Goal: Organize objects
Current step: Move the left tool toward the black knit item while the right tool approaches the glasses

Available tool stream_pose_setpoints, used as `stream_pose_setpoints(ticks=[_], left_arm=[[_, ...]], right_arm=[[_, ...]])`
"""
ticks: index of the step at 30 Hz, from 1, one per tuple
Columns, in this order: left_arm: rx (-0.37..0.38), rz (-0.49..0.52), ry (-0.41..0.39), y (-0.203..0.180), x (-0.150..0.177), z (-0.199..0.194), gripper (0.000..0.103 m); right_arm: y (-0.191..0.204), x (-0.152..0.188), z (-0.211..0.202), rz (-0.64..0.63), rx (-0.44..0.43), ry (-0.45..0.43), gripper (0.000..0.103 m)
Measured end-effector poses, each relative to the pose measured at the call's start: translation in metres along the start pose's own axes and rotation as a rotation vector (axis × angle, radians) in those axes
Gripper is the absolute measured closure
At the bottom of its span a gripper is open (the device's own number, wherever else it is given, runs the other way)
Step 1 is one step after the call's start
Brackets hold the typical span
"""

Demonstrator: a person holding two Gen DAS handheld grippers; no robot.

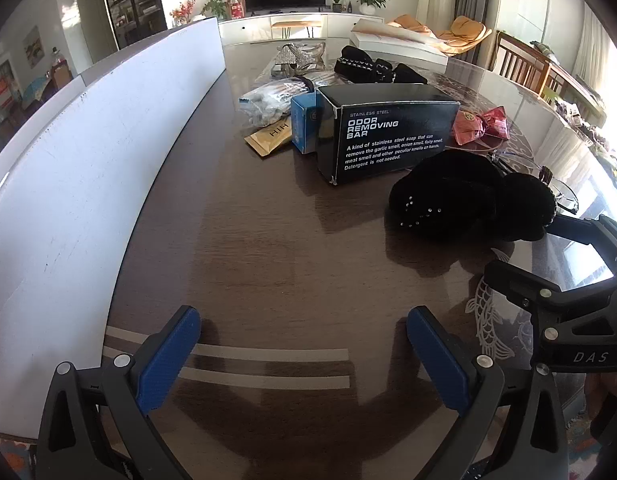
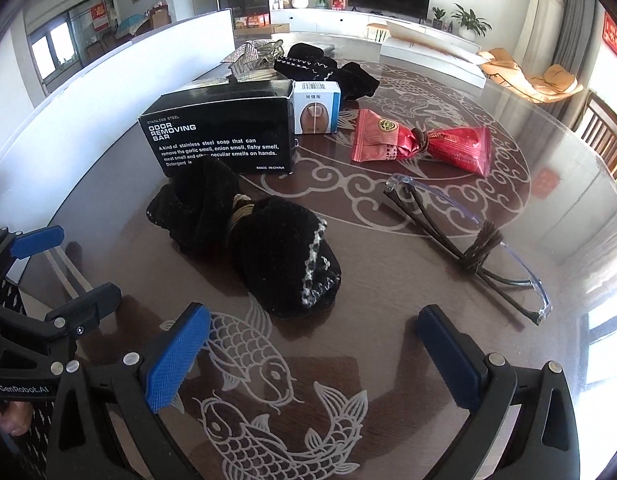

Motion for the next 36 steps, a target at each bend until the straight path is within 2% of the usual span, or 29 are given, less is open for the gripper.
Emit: stream_pose_setpoints(ticks=[8,23,36], left_arm=[[0.009,-0.013,-0.006,0.002,0.000,0.000,0.000],[0.015,0.001,-0.027,0.003,0.001,-0.001,0.000],[0.014,0.003,-0.040,0.003,-0.001,0.001,0.000]], right_arm=[[0.000,-0.001,0.002,0.026,0.014,-0.040,0.000],[-0.001,-0.005,0.005,0.022,0.013,-0.025,0.000],[0.011,-0.025,0.017,0.009,0.006,-0.030,0.000]])
Point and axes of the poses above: each gripper's, at about its wrist camera, not at the fingertips, and z roughly the way its jaws point, y to its left, x to its underside, the point moved 1 cm from there along z, roughly the way its jaws point, and after that the axes turned 12 degrees about x, right-handed, at the moved point
